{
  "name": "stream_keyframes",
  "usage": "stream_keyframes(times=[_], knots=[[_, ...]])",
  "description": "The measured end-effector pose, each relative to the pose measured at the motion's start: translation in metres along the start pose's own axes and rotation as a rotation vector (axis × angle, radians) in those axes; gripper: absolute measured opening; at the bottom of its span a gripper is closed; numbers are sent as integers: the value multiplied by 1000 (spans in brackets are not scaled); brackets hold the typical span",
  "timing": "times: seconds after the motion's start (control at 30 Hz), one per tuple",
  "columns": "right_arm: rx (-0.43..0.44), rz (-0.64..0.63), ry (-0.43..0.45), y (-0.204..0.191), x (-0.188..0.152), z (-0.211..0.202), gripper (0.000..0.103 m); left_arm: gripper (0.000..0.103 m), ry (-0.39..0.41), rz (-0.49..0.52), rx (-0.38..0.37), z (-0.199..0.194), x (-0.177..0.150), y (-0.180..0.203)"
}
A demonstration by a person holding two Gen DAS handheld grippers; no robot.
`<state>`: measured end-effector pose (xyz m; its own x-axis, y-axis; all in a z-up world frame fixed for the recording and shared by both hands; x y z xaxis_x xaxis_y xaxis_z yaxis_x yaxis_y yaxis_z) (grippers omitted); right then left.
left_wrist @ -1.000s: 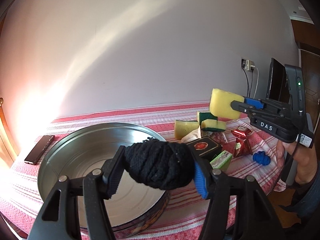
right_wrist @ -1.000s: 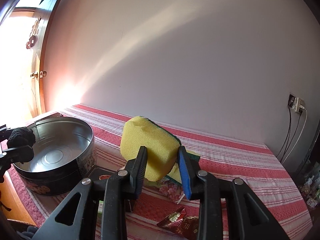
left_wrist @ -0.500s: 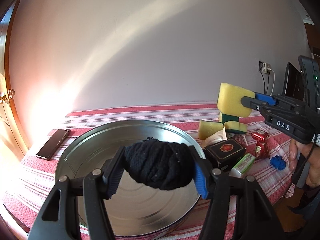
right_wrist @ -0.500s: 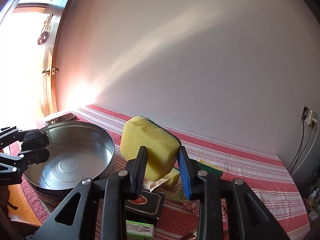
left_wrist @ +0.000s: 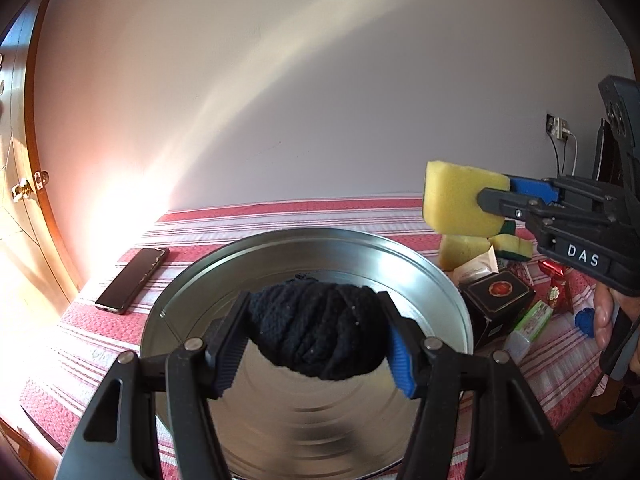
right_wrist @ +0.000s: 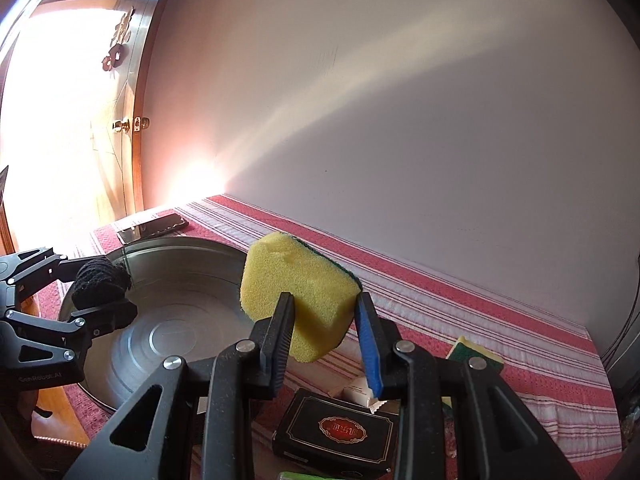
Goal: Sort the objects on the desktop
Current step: 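Carry the sponge and black ball over the metal tin with both grippers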
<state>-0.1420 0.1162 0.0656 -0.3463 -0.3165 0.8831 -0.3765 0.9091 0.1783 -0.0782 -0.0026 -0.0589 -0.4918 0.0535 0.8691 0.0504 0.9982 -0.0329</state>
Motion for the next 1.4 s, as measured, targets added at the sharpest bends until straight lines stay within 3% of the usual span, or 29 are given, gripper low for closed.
stream_keyframes(times=[0.7,1.07,1.2,1.4], knots=[[126,-38,-127,-53,5,53,33,61,-105,-48,104,39,-12,-53],[163,-31,-216,-64,-2,80,33,61,-116,-19,159,45,-14,-60],[168,-30,-232,-64,-7,83,33,61,-106,6,230,42,-13,-62],[171,-24,-245,-63,-10,85,33,61,-127,4,247,42,-14,-68]])
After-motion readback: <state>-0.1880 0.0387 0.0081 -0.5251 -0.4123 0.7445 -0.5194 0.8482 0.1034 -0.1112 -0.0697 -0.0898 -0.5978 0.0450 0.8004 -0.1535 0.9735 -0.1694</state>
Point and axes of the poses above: each gripper's, at about its wrist camera, not at the fingertips, and z roughly the way its jaws point, y to its right, x to its top, the point moved 6 cm from there along z, roughly the way its jaws point, and after that the axes turned 1 degree about -y, right-handed, at the moved point
